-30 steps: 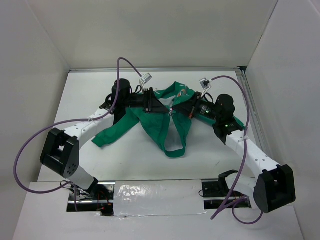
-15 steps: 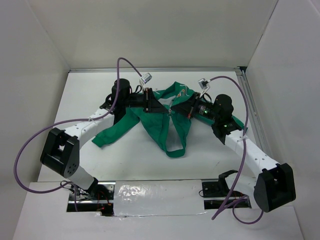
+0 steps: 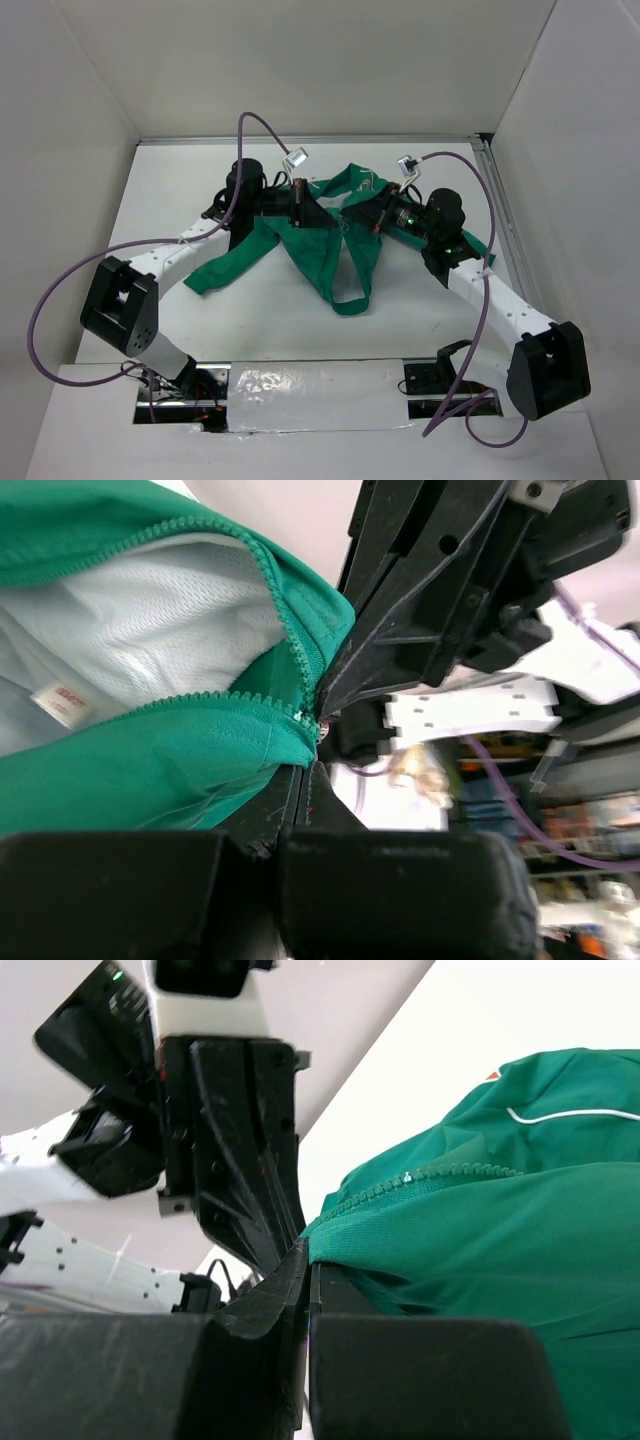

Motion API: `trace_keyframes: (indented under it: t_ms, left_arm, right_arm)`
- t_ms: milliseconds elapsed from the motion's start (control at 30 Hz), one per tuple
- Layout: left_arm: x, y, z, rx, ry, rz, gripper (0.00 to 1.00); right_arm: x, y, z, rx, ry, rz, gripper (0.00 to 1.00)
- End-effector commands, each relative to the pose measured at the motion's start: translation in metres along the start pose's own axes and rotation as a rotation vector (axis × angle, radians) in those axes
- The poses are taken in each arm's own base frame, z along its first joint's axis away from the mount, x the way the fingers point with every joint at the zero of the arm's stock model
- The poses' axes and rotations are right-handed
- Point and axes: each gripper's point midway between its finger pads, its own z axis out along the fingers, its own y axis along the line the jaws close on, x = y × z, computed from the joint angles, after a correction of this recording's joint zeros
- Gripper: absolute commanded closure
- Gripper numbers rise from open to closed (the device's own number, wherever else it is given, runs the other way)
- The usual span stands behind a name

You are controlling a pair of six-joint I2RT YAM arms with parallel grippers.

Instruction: Zip up the jacket

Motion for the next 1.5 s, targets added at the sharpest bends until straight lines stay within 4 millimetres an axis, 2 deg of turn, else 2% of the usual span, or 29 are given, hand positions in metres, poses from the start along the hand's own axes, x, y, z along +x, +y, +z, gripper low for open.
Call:
trace_keyframes:
  t_ms: [0, 33, 167, 200, 233, 267, 333, 367, 400, 433, 467, 500, 533, 567, 633, 667, 767, 800, 900, 967, 1067, 1133, 1233, 1467]
  left_arm:
    - [0.021, -0.021, 0.011, 0.021, 0.065, 0.111, 1.00]
    - [0.033, -0.015, 0.012, -0.005, 0.088, 0.108, 1.00]
    - [0.051, 0.004, 0.010, -0.090, 0.092, 0.071, 1.00]
    - [0.061, 0.009, 0.011, -0.114, 0.106, 0.055, 1.00]
    - [0.062, 0.016, 0.012, -0.154, 0.088, 0.052, 1.00]
    - [0.070, 0.021, 0.011, -0.172, 0.095, 0.034, 1.00]
    - [0.071, 0.026, 0.012, -0.195, 0.089, 0.003, 1.00]
    - [0.066, 0.025, 0.013, -0.199, 0.080, 0.005, 1.00]
    - [0.065, 0.027, 0.013, -0.207, 0.084, -0.002, 1.00]
    - [0.063, 0.028, 0.014, -0.209, 0.086, -0.008, 1.00]
    - [0.056, 0.027, 0.014, -0.210, 0.072, -0.002, 1.00]
    - [0.053, 0.027, 0.014, -0.207, 0.068, -0.004, 1.00]
    - [0.046, 0.027, 0.013, -0.208, 0.056, -0.016, 1.00]
    - [0.043, 0.027, 0.011, -0.202, 0.055, -0.018, 1.00]
    - [0.033, 0.023, 0.008, -0.195, 0.045, -0.036, 1.00]
    - [0.031, 0.023, 0.008, -0.197, 0.042, -0.041, 1.00]
    - [0.025, 0.018, 0.006, -0.206, 0.037, -0.064, 1.00]
    - [0.025, 0.016, 0.006, -0.207, 0.038, -0.077, 1.00]
    - [0.023, 0.013, 0.005, -0.213, 0.030, -0.105, 1.00]
    - [0.023, 0.014, 0.004, -0.226, 0.023, -0.116, 1.00]
    - [0.023, 0.012, 0.003, -0.228, 0.018, -0.124, 1.00]
    - [0.024, 0.011, 0.003, -0.228, 0.017, -0.125, 1.00]
    - [0.025, 0.010, 0.002, -0.230, 0.018, -0.135, 1.00]
    - [0.027, 0.007, 0.000, -0.223, 0.020, -0.124, 1.00]
  right_arm:
    - [-0.047, 0.024, 0.006, -0.048, -0.181, -0.062, 1.00]
    - [-0.049, 0.026, 0.006, -0.049, -0.189, -0.057, 1.00]
    - [-0.063, 0.023, 0.002, -0.026, -0.235, -0.049, 1.00]
    - [-0.064, 0.020, 0.000, -0.010, -0.234, -0.040, 1.00]
    - [-0.071, 0.022, -0.002, -0.006, -0.245, -0.047, 1.00]
    - [-0.072, 0.021, -0.005, 0.006, -0.238, -0.044, 1.00]
    - [-0.074, 0.024, -0.005, 0.007, -0.206, -0.096, 1.00]
    - [-0.055, 0.013, -0.003, 0.053, -0.117, -0.061, 1.00]
    - [-0.056, 0.017, -0.001, 0.058, -0.081, -0.084, 1.00]
    - [-0.044, 0.011, 0.001, 0.083, -0.026, -0.085, 1.00]
    - [-0.023, 0.001, 0.001, 0.139, 0.057, -0.086, 0.99]
    - [-0.012, -0.004, 0.000, 0.163, 0.085, -0.085, 0.97]
    - [-0.004, -0.007, -0.004, 0.184, 0.100, -0.094, 0.94]
    - [0.014, -0.017, -0.008, 0.223, 0.132, -0.074, 0.80]
    - [0.024, -0.021, -0.018, 0.263, 0.145, -0.060, 0.66]
    - [0.030, -0.026, -0.023, 0.285, 0.152, -0.056, 0.52]
    - [0.040, -0.032, -0.035, 0.365, 0.157, -0.088, 0.38]
    - [0.043, -0.033, -0.041, 0.394, 0.167, -0.094, 0.37]
    - [0.047, -0.029, -0.050, 0.431, 0.166, -0.140, 0.35]
    - [0.058, -0.025, -0.058, 0.444, 0.193, -0.156, 0.35]
    - [0.073, -0.019, -0.058, 0.410, 0.220, -0.169, 0.35]
    - [0.081, -0.012, -0.052, 0.361, 0.240, -0.174, 0.35]
    - [0.084, -0.013, -0.042, 0.356, 0.243, -0.181, 0.35]
    - [0.070, -0.020, -0.021, 0.363, 0.189, -0.213, 0.33]
